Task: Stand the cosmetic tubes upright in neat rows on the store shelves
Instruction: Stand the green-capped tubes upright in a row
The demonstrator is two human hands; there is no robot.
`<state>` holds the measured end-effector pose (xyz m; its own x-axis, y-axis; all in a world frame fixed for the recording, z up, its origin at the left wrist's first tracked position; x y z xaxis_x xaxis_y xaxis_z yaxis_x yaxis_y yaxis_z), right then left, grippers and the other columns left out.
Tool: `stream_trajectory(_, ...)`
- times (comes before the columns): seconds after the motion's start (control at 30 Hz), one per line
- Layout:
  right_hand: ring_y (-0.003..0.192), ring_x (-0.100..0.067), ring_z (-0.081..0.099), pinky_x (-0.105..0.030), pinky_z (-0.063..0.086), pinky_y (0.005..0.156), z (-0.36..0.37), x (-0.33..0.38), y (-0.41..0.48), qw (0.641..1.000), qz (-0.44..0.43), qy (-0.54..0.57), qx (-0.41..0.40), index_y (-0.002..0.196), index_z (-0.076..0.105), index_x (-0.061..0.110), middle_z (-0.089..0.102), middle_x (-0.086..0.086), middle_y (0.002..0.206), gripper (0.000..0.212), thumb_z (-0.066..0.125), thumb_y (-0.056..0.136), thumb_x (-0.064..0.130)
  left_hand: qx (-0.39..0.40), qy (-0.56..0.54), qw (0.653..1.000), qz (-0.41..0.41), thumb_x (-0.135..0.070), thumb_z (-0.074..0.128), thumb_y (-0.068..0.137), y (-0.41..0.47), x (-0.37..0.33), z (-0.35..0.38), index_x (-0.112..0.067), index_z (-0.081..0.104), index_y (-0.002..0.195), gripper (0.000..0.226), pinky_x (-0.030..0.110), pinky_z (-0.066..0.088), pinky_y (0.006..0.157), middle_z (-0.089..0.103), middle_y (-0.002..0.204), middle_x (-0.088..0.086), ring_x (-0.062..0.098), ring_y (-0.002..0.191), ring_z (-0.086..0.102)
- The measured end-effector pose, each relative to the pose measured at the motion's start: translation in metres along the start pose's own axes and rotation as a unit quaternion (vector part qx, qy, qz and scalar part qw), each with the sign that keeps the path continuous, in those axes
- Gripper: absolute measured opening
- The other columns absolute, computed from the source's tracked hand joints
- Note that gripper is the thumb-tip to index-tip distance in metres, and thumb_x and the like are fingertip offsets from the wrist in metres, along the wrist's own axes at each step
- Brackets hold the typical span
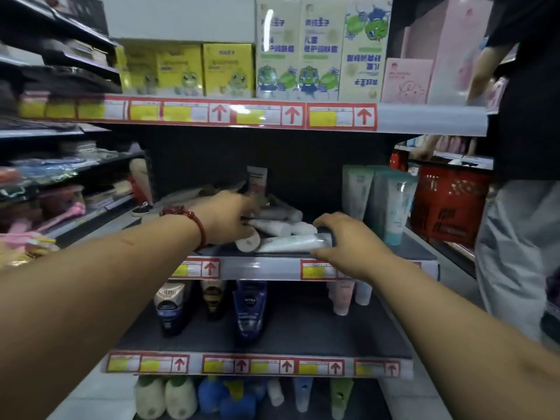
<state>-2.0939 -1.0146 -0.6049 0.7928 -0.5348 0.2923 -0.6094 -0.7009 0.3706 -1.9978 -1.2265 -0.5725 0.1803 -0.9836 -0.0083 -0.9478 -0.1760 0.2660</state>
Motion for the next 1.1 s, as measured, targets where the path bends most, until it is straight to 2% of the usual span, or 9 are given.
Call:
stream_trajectory(0.1,0.116,-0.023,0.054,-0.040,0.049,0.095,0.016,0.004,0.016,1.000,0.015,-0.014,0.020,0.137,0.050,0.023,0.050,0.000,0.132,0.055,0.068,0.086,0.032,0.021,-0.005,0.999,0.023,-0.035,0.071,0.085,-0.008,0.007,0.014,-0.026,0.066,0.120,0.037,0.026,0.044,0.081,0.061,0.108,-0.009,0.012,0.096,0.056)
stream_trajectory(0.27,0.112,-0.027,0.054,-0.038,0.049,0.093,0.037,0.005,0.033,0.998,0.034,-0.031,0.039,0.132,0.055,0.019,0.055,-0.009,0.126,0.044,0.063,0.089,0.020,0.024,-0.003,0.999,0.049,-0.032,0.072,0.080,-0.010,0.020,0.032,-0.037,0.058,0.130,0.052,0.038,0.050,0.092,0.048,0.121,-0.004,0.020,0.105,0.056)
stream_trajectory(0.37,0.111,-0.026,0.055,-0.035,0.049,0.091,0.034,0.007,0.038,0.997,0.034,-0.047,0.056,0.133,0.055,0.017,0.055,-0.009,0.125,0.047,0.068,0.088,0.022,0.038,-0.035,0.998,0.039,-0.038,0.071,0.083,-0.009,0.022,0.034,-0.039,0.059,0.129,0.048,0.034,0.049,0.094,0.050,0.121,-0.004,0.017,0.105,0.056)
stream_trajectory(0.53,0.100,-0.029,0.058,-0.039,0.054,0.088,0.026,0.010,0.040,0.988,0.038,-0.109,0.100,0.123,0.059,0.012,0.047,-0.009,0.123,0.042,0.071,0.084,0.025,-0.037,-0.170,0.981,-0.080,-0.047,0.064,0.091,0.004,0.020,0.034,-0.023,0.072,0.096,0.026,0.036,0.055,0.086,0.071,0.100,0.001,0.020,0.096,0.066)
stream_trajectory(0.67,0.092,-0.030,0.059,-0.043,0.054,0.085,0.017,0.011,0.038,0.985,0.026,-0.131,0.107,0.126,0.051,0.014,0.035,-0.008,0.127,0.043,0.067,0.088,0.025,-0.017,-0.116,0.978,-0.170,-0.052,0.067,0.081,0.014,0.021,0.035,-0.011,0.067,0.110,0.050,0.036,0.058,0.082,0.069,0.099,0.012,0.028,0.093,0.067)
stream_trajectory(0.83,0.091,-0.027,0.056,-0.040,0.052,0.083,0.005,0.005,0.029,0.996,0.055,-0.064,0.029,0.119,0.047,0.017,0.041,-0.005,0.117,0.042,0.070,0.086,0.030,0.021,-0.182,0.954,-0.239,-0.045,0.076,0.079,0.015,0.028,0.032,-0.011,0.068,0.103,0.042,0.037,0.061,0.082,0.069,0.099,0.010,0.026,0.092,0.069)
stream_trajectory(0.9,0.091,-0.026,0.056,-0.040,0.052,0.080,0.005,0.001,0.025,0.996,0.070,-0.053,0.009,0.118,0.047,0.017,0.044,-0.005,0.115,0.041,0.070,0.087,0.030,-0.001,-0.145,0.963,-0.226,-0.049,0.072,0.078,0.015,0.031,0.030,-0.013,0.069,0.101,0.043,0.034,0.060,0.077,0.070,0.099,0.009,0.026,0.089,0.068)
stream_trajectory(0.97,0.090,-0.028,0.057,-0.044,0.054,0.079,0.005,-0.004,0.023,0.995,0.088,-0.046,-0.012,0.115,0.046,0.016,0.048,-0.007,0.113,0.039,0.069,0.086,0.030,-0.047,-0.018,0.982,-0.184,-0.053,0.063,0.079,0.015,0.027,0.027,-0.016,0.067,0.104,0.045,0.033,0.056,0.070,0.069,0.104,0.010,0.027,0.089,0.066)
stream_trajectory(1.1,0.087,-0.029,0.058,-0.041,0.053,0.071,0.004,-0.016,0.024,0.990,0.123,0.005,-0.073,0.110,0.047,0.013,0.053,-0.009,0.109,0.032,0.066,0.088,0.027,-0.138,0.139,0.978,-0.075,-0.034,0.061,0.087,0.017,-0.004,0.024,-0.018,0.055,0.123,0.039,0.036,0.044,0.074,0.055,0.125,0.011,0.035,0.112,0.057)
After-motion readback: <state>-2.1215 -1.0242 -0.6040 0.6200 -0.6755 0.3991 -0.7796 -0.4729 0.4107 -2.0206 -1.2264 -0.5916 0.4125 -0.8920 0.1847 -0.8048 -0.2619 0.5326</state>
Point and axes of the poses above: each hand's wrist, its own y-axis towards the middle knuckle, its own z-axis out of the palm, x = y × z, the point moved 5 cm from there along y, towards the middle knuckle
